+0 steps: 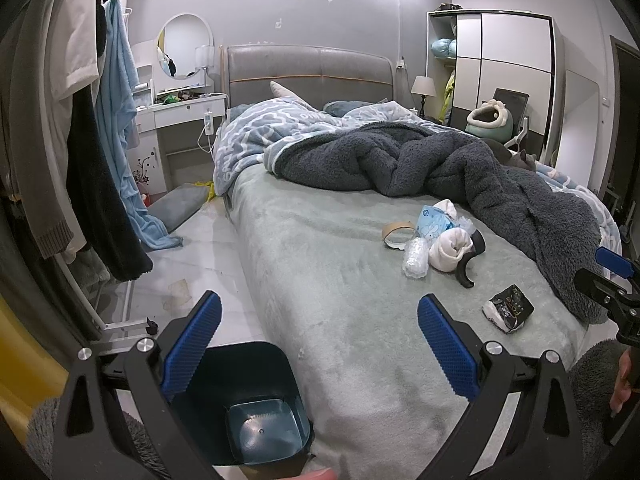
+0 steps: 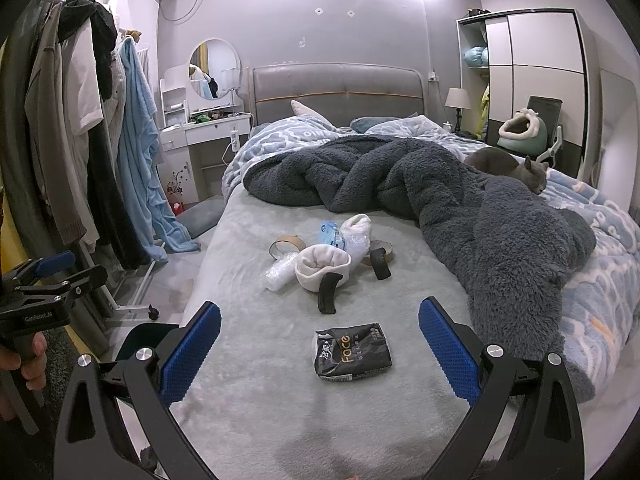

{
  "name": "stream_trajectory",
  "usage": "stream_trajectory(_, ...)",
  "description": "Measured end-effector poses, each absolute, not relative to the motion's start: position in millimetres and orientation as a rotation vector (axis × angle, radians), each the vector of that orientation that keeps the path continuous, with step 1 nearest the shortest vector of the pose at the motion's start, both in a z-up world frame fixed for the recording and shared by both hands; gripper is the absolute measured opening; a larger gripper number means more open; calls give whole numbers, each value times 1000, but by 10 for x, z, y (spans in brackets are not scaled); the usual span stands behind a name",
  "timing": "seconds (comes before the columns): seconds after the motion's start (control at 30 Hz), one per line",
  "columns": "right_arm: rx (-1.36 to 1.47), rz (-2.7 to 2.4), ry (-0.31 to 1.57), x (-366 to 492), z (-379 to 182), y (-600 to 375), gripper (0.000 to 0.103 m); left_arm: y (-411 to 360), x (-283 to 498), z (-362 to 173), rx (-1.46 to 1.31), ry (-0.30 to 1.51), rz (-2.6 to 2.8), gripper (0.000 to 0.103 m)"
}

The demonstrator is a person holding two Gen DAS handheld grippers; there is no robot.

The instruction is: Collect trash

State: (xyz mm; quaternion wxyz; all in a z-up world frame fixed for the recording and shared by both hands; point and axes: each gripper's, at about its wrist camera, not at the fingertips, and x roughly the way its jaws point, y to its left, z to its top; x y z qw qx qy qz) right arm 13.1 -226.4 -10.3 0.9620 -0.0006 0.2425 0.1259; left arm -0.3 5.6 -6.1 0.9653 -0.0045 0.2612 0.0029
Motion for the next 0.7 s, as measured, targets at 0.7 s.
stream_trajectory(0.7, 0, 255, 492, 134, -108, -2257, 100, 49, 9, -51, -13, 534, 6, 100)
